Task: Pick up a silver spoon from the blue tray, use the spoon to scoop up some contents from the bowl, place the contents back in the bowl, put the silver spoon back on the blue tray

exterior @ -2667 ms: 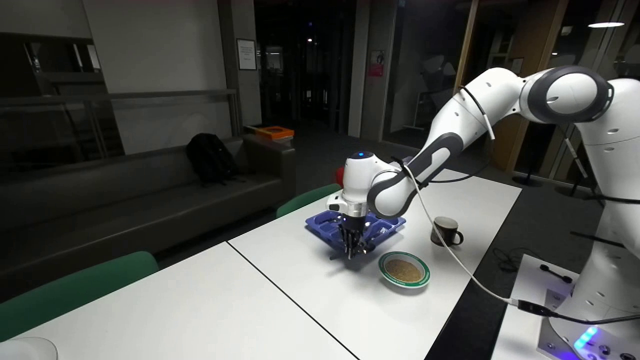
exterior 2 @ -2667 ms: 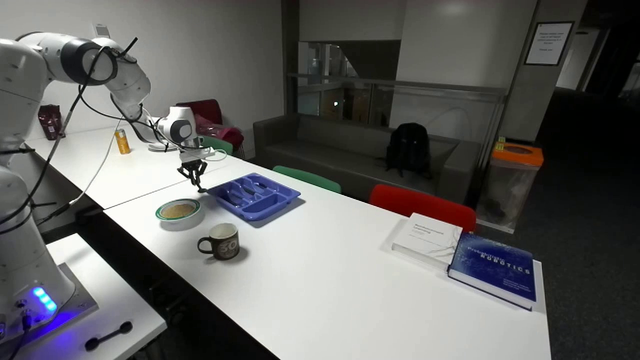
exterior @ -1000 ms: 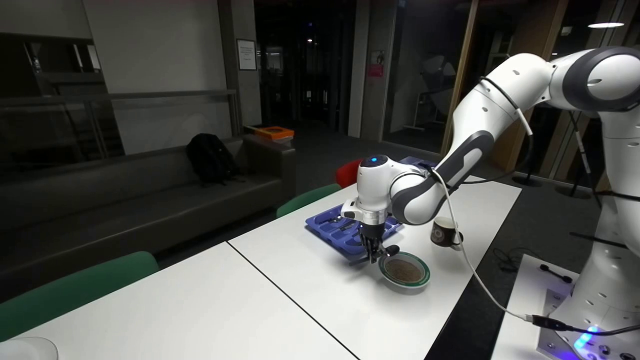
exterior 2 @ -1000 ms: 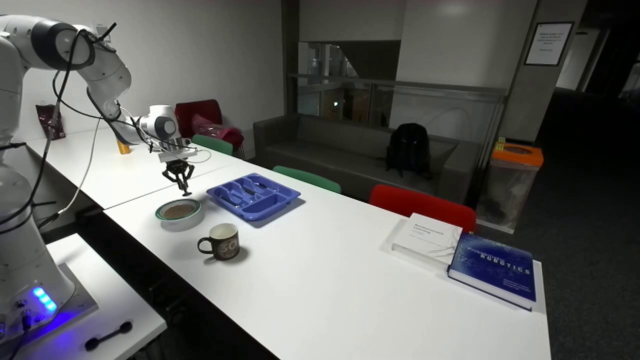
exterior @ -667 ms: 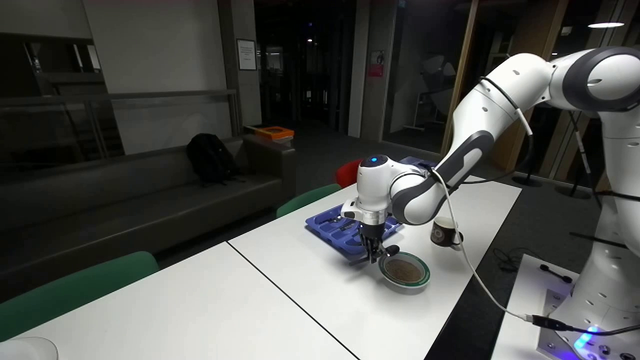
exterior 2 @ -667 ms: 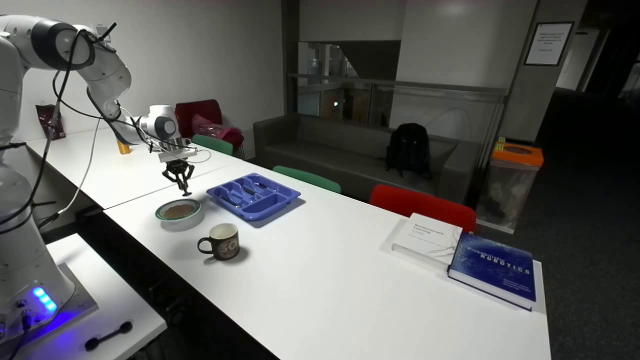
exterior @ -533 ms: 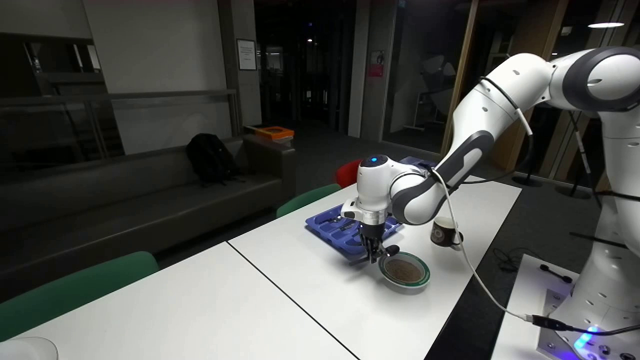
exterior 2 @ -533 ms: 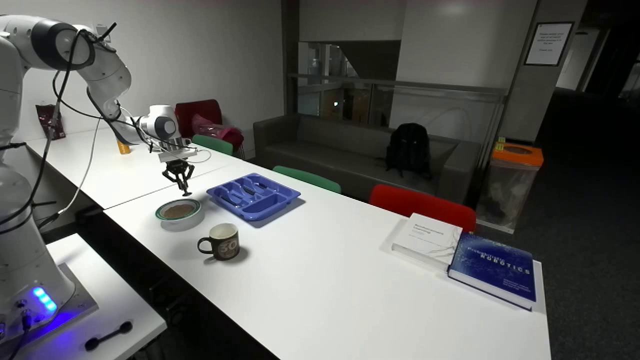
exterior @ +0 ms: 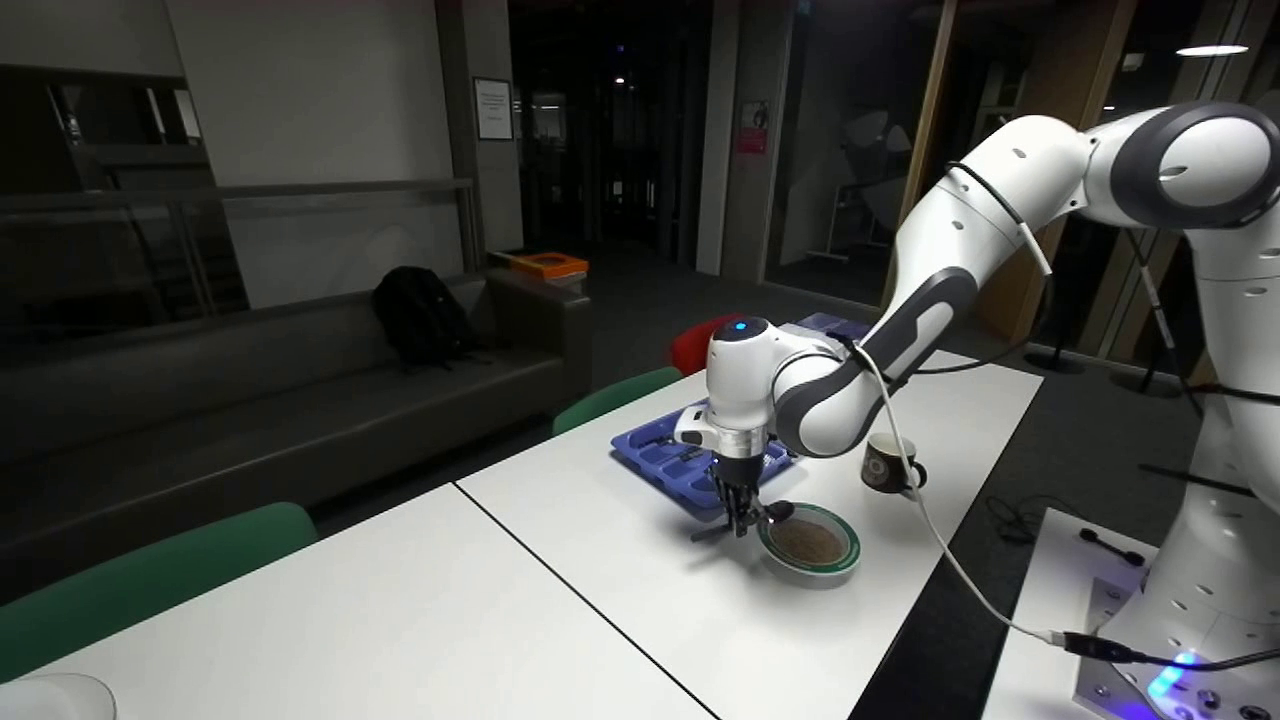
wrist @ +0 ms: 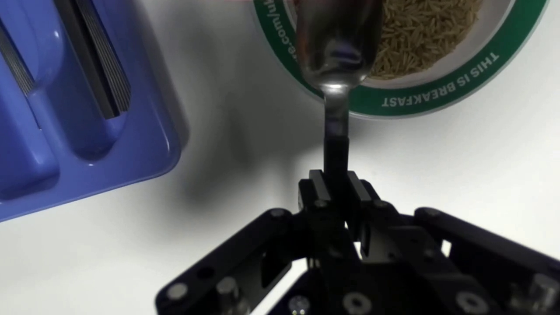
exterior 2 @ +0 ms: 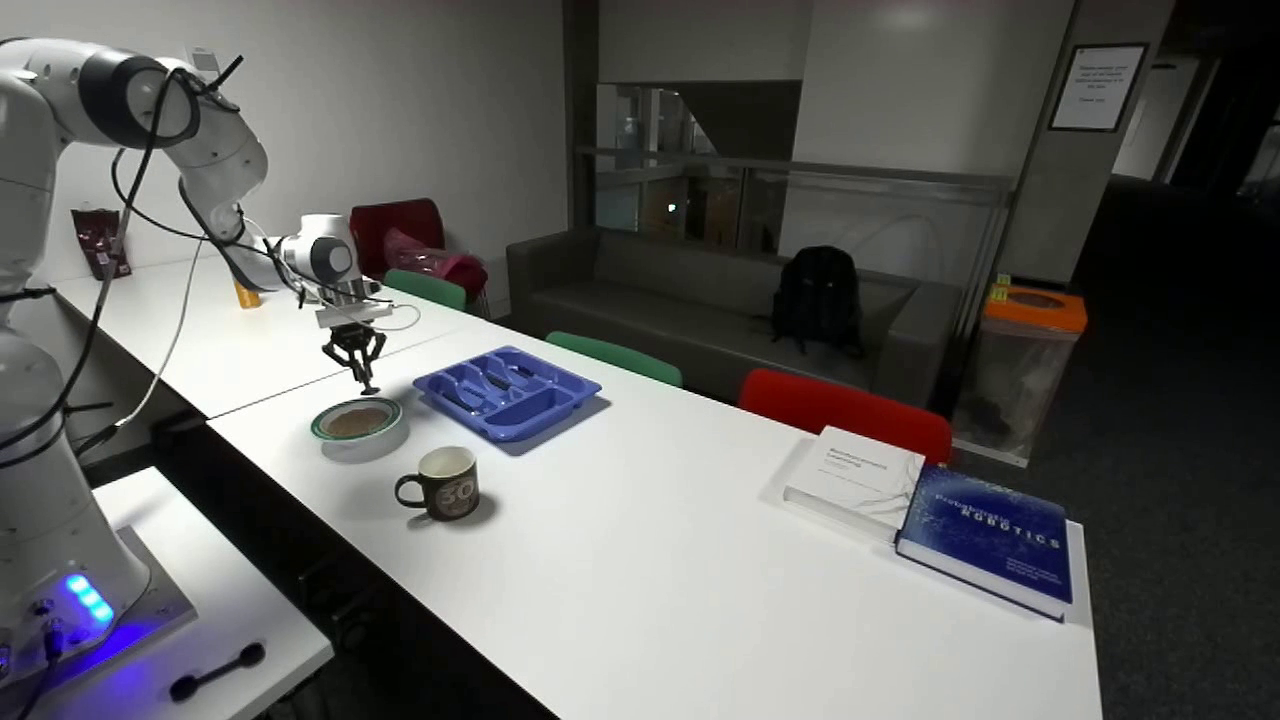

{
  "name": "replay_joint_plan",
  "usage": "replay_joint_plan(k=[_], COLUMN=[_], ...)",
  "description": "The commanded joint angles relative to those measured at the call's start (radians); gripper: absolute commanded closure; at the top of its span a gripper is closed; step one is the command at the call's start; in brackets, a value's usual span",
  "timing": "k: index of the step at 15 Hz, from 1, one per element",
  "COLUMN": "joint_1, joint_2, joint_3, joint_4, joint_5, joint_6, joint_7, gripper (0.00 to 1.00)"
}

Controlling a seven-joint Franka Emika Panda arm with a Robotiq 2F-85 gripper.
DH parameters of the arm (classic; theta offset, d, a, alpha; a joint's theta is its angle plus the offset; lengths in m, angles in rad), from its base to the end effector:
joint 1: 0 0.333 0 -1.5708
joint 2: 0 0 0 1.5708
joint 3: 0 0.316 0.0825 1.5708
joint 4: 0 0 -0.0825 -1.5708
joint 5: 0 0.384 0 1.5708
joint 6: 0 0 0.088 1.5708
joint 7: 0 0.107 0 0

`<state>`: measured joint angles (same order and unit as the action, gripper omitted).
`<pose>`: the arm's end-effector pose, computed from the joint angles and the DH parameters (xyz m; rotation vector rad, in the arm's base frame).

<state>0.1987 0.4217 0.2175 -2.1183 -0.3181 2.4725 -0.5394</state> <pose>0.5224 0.2321 0.2105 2.5156 1.7111 -0.0818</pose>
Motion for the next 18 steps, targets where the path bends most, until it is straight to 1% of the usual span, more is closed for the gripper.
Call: replay_joint_plan(k=[1, 8, 16, 18], joint_1=[-0.014, -0.030, -0.049, -0.046], joint_2=[-0.002, -0.049, -0.147, -0.176], joint_3=[0.018, 0.017, 0.020, 0.018], joint_4=[-0.021, -0.131, -0.242, -0.275], joint_5=[0.015, 0.009, 0.016, 0.007], joint_6=[0.060, 0.271, 0.381, 0.429], joint_7=[0.011, 0.032, 0.070, 0.073], gripper=[0.97, 0.97, 0.97, 0.97])
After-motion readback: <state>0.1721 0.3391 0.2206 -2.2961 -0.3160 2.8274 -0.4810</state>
